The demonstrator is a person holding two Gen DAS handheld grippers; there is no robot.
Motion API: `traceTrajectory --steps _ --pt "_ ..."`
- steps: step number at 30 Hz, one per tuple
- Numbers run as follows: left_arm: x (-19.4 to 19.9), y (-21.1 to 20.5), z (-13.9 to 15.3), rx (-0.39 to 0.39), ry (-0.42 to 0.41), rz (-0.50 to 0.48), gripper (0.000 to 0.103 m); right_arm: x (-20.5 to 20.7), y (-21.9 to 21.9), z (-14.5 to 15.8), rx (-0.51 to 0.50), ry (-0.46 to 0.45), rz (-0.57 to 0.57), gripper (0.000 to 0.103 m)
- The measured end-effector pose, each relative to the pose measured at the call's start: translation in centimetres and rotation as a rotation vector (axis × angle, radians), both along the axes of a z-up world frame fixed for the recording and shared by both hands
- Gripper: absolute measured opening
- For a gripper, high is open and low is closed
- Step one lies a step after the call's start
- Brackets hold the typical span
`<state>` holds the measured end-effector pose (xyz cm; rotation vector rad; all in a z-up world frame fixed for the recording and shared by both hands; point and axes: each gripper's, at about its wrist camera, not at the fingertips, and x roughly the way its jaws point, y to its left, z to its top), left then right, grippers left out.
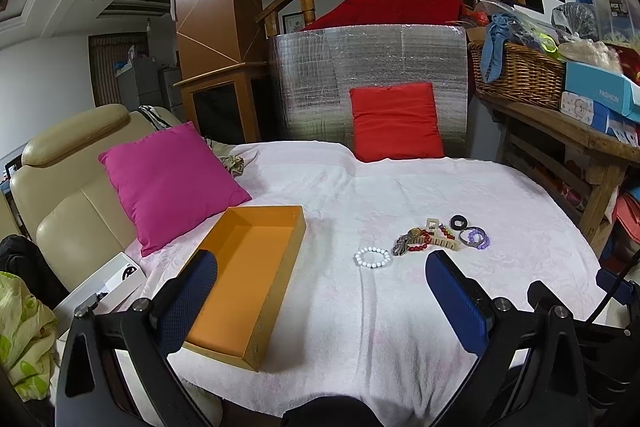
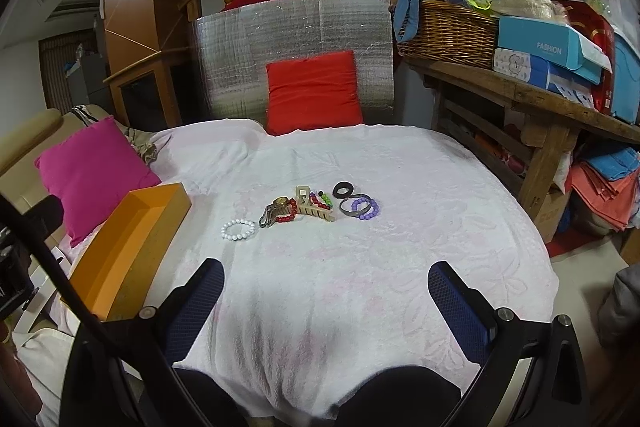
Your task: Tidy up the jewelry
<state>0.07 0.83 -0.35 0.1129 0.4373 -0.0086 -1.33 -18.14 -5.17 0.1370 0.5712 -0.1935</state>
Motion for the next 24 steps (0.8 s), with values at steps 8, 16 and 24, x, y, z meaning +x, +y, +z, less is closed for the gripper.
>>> traceTrajectory --steps 8,16,24 --pt "-0.01 0.15 0.06 -0.003 0.002 -0.003 0.103 0.05 0.15 -0.28 0.004 0.009 0.004 0.103" --pt "-0.11 0.24 0.24 0.000 -0.005 -0.007 0.103 0.12 0.40 -0.28 -0.002 0.011 0.011 0.103" --pt "0.10 0.28 0.22 0.001 0.002 -0.005 0.103 0.34 0.52 -0.17 -0.001 0.014 0.014 0.103"
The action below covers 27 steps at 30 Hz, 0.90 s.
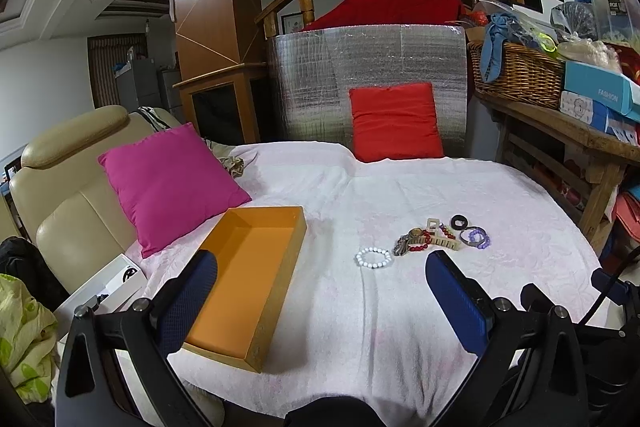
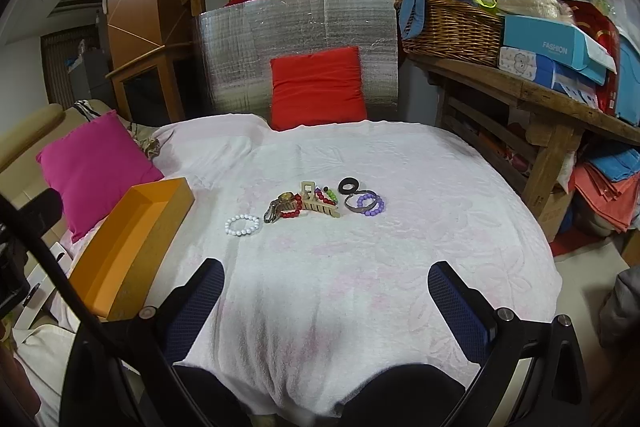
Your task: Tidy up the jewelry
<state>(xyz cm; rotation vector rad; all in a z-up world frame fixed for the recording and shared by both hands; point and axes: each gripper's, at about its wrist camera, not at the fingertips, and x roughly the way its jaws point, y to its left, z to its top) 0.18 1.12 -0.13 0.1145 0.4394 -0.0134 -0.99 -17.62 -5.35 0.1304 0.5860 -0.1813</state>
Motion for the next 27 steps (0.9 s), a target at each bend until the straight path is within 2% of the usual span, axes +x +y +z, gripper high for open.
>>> traceTrajectory --steps 17,27 --pt "0.7 -0.4 0.3 0.027 0.007 0.012 0.103 0.6 -0.4 0.0 0.017 0.001 0.011 0.103" --pt "3.7 0.1 -1.2 0.027 0.055 0.028 0.103 3.5 -0.7 -1.2 0.035 0.036 0.009 0.103"
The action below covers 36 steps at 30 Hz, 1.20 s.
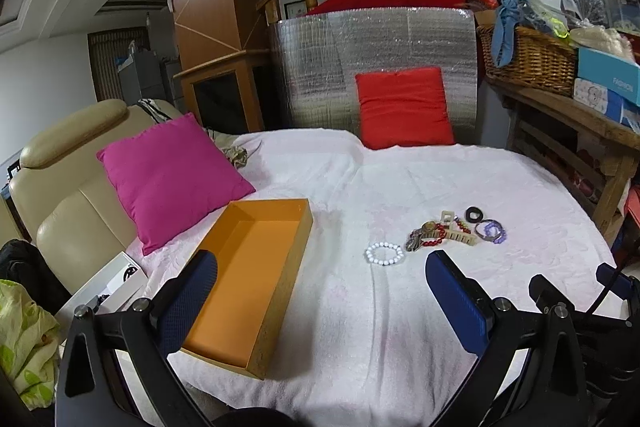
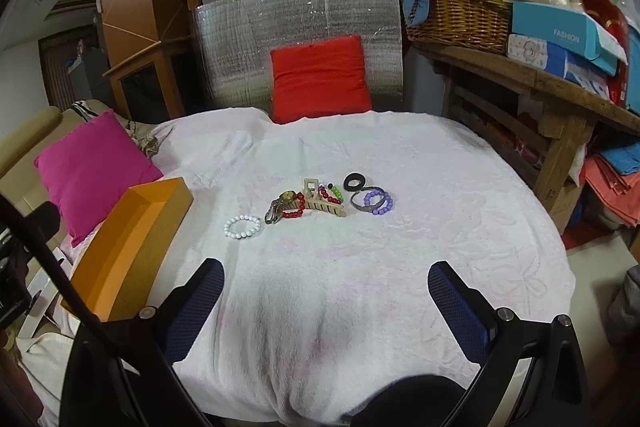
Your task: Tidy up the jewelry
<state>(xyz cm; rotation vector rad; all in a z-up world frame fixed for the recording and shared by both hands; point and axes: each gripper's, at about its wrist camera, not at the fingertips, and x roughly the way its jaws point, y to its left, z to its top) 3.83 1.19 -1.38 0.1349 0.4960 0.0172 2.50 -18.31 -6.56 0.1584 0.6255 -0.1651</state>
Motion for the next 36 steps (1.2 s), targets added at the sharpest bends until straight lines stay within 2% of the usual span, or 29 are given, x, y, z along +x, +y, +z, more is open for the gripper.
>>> traceTrajectory --steps 19,24,30,32,36 --pt "7.2 -1.0 -2.8 0.000 0.046 -0.024 0.103 6.8 -1.9 -2.5 0.042 0.053 -0.033 0.103" --pt "10.4 -1.4 -4.4 0.004 0.067 -0.037 0.103 8.8 -3.2 -3.8 0.064 0.057 -0.054 0.103" --pt "17.2 -1.1 -8.8 -0.075 0.206 -0.140 0.103 12.0 -6.5 -6.2 0.146 0.059 -0.017 0.103" --pt "19.1 -0.7 -10.8 -0.123 0.263 -0.175 0.103 13.3 -8.3 -7.4 0.231 0.094 0.003 0.103" --pt "21.7 0.8 -14.6 -0.242 0.386 -0.135 0.103 15.5 -11.2 -9.9 0.376 0.152 -0.009 0.100"
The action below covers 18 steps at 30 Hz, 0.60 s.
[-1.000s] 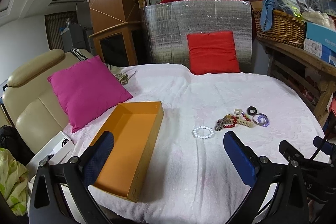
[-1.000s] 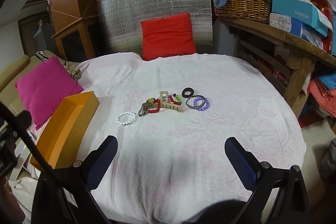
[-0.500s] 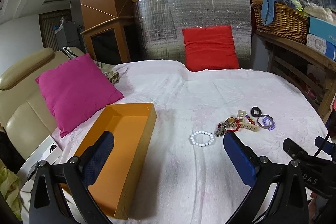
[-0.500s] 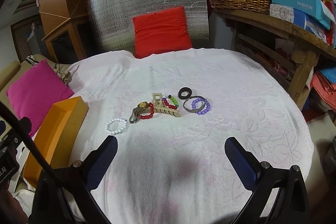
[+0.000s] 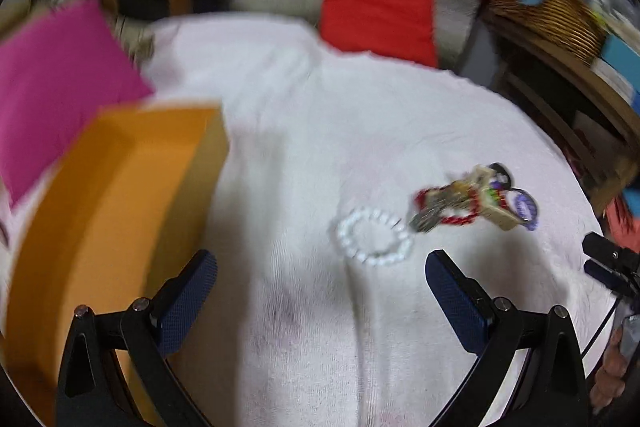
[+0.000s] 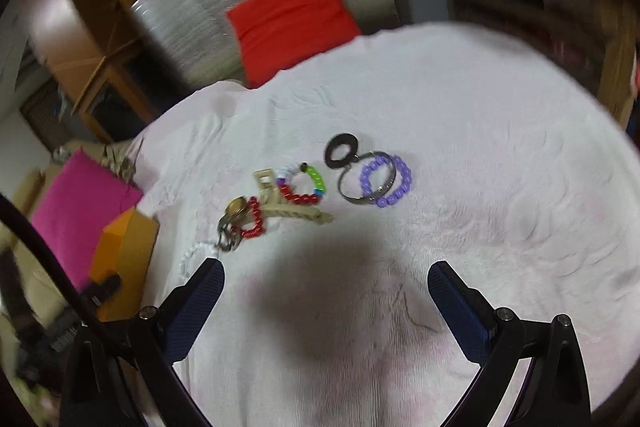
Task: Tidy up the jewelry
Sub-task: 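Grasp the multicolour bead bracelet with the right tool while the left tool approaches the watch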
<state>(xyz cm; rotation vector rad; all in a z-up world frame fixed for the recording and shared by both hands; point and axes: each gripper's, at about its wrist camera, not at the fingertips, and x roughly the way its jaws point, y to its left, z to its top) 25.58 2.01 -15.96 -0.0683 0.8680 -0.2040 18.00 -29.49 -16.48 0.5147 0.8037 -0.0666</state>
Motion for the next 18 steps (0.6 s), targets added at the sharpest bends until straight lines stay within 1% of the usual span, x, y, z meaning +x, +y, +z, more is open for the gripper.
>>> traceTrajectory --steps 1,2,3,5,6,8,9,10,13,15,17,18 --pt "0.4 0.2 -0.3 -0.024 0.013 0.007 0.103 0.6 -0.3 -0.5 0.027 0.007 0.007 0.094" --pt "0.9 0.3 -0.6 -0.029 0.017 0.026 0.103 1.3 -0.7 -1.0 0.062 0.016 0.022 0.091" --pt "1.0 0.3 -0.7 -0.018 0.012 0.044 0.103 1.7 -0.8 -1.2 0.085 0.016 0.034 0.084" --pt "1.2 0.0 -0.9 0.021 -0.013 0.063 0.103 2.8 -0.9 -1.6 0.123 0.004 0.067 0.081" --pt "1.4 -0.1 -0.9 0.039 -0.018 0.058 0.103 3.3 -0.8 -1.8 0.127 0.000 0.078 0.077" --pt "1.2 -1.3 -0.9 0.084 -0.052 0.026 0.103 4.8 -0.6 -2.1 0.147 -0.001 0.107 0.067" --pt "1.1 -1.5 -0.8 0.102 -0.063 0.013 0.103 5.4 -0.4 -2.2 0.155 -0.001 0.120 0.060" --pt "1.0 -2.0 -0.9 0.125 -0.075 -0.006 0.103 6.1 -0.2 -2.3 0.162 0.001 0.135 0.057" --pt "1.2 -3.4 -1.1 0.183 -0.099 -0.059 0.103 8.2 0.4 -2.9 0.154 0.018 0.170 0.057" --pt "1.6 -3.8 -1.3 0.203 -0.095 -0.073 0.103 9.3 0.6 -3.2 0.147 0.023 0.192 0.057" --pt "2.2 -3.7 -1.4 0.197 -0.076 -0.070 0.103 10.5 0.9 -3.6 0.133 0.021 0.218 0.057" --pt "2.5 -3.5 -1.4 0.180 -0.065 -0.062 0.103 11.1 1.0 -3.8 0.128 0.022 0.226 0.057"
